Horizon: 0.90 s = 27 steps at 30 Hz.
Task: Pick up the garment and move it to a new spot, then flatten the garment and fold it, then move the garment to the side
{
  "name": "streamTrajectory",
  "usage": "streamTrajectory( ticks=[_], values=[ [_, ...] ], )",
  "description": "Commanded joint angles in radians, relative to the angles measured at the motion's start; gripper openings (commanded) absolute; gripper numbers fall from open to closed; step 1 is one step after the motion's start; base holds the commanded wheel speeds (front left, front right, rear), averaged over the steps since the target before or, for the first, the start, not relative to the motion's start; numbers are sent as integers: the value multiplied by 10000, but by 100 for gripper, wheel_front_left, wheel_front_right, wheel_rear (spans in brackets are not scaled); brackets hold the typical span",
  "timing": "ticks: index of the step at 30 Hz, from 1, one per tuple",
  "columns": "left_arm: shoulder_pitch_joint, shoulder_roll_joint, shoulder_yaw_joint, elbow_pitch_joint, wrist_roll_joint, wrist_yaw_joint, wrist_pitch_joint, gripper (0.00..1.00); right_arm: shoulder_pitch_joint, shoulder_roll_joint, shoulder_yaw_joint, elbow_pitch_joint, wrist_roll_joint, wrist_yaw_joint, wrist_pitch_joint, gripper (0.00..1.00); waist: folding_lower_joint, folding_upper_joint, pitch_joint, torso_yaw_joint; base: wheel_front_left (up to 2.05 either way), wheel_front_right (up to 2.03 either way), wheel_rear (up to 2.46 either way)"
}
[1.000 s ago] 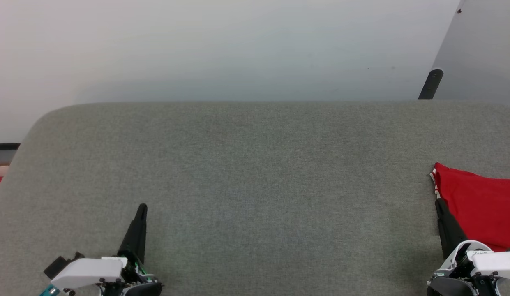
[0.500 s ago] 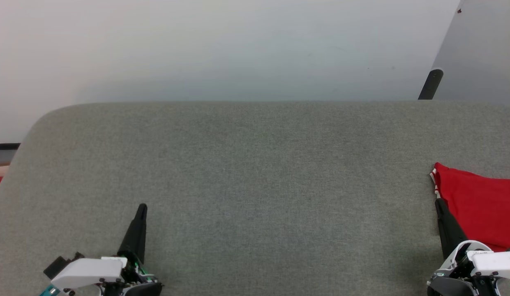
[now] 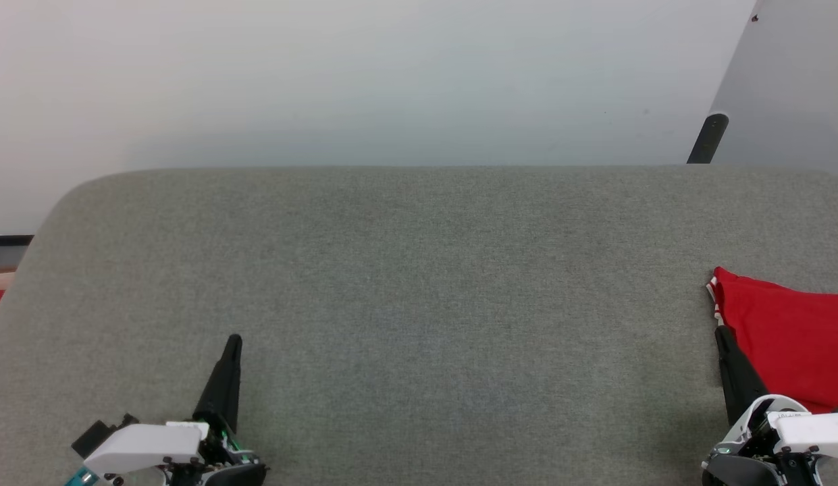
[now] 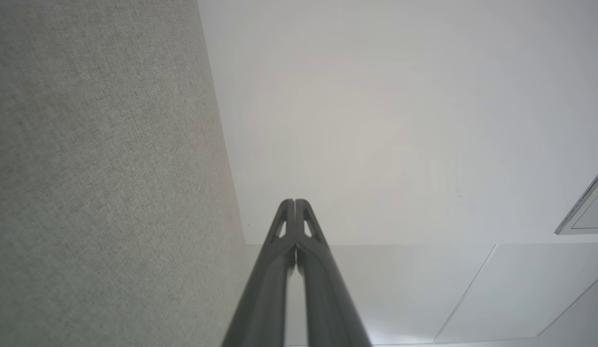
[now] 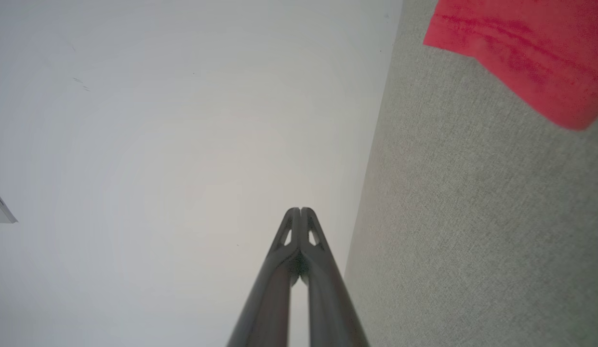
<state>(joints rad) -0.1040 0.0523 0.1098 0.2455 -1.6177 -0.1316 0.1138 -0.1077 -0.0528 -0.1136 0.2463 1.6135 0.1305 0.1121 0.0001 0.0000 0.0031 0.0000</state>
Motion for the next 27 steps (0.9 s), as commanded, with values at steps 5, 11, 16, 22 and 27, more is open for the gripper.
streamTrajectory(
  ticks=[5,11,16,22,27],
  values=[
    [-107,-25,35,13,48,18,-1,0,-28,32,-9,8,-10,4,30,0,-1,0,0,0,0,0,0],
    [-107,-27,40,13,45,18,4,0,-28,32,-11,8,-11,4,30,0,-1,0,0,0,0,0,0],
    [-108,-29,43,13,49,18,8,0,-28,33,-11,8,-13,4,20,0,-1,0,0,0,0,0,0],
    [-108,-29,44,12,52,18,10,0,-28,34,-11,8,-14,4,21,0,-1,0,0,0,0,0,0],
    [-108,-30,47,12,55,18,13,0,-28,33,-13,8,-15,4,23,0,-1,0,0,0,0,0,0]
  ],
)
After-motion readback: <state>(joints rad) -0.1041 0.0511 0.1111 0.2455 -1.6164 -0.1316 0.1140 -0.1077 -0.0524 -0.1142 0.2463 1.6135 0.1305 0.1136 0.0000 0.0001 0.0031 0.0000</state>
